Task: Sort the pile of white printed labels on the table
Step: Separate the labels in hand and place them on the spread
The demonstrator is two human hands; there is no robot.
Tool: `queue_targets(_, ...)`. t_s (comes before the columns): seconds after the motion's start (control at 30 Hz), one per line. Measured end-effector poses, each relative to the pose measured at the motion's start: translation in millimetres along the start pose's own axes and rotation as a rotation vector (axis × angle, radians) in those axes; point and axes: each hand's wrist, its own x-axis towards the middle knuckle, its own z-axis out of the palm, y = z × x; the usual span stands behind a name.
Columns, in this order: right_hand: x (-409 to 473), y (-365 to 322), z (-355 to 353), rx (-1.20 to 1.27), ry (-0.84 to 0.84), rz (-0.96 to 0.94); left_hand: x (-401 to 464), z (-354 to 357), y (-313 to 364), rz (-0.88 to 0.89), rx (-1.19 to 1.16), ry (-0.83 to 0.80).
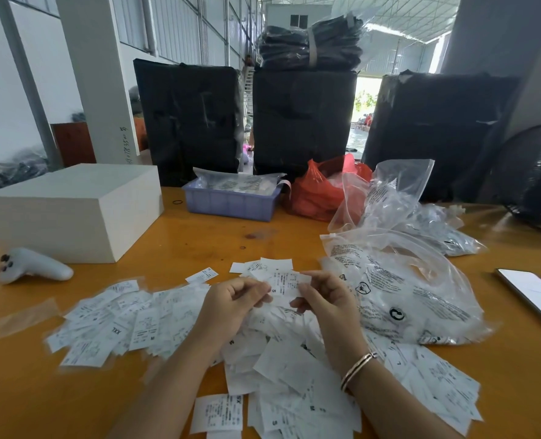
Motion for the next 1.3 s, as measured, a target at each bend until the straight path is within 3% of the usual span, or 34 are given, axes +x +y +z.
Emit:
queue_targets(0.23, 2.8, -0.9, -2.2, 0.066, 0.058, 0.006, 0.2, 0.2, -1.3, -0.006, -0.032, -0.012)
queue_targets(0.4, 0.7, 2.9, -0.8, 0.043, -0.030, 0.015, 1.1, 0.8, -2.8, -0.016, -0.005, -0.010)
queue_targets(0.8, -0.5, 0.6, -6.8, -0.303, -0.234, 0.061, -0.3, -0.5, -0.2, -0.027, 0.085, -0.030)
queue_targets(1.0, -3.0, -4.4, -5.8, -0.365, -0.294, 0.146, -1.4, 1.1, -0.5, -0.049, 0.107, -0.064)
queue_targets(1.2, -4.6, -3.1, -2.5, -0.330, -0.290, 0.172, -2.2, 3.0, -3.0, -0.042, 0.199, -0.046)
queue_targets(1.3, -3.7, -0.9, -1.8, -0.489, -0.293, 0.099, -3.0, 3.0, -3.2, -0.026, 0.269, -0.067)
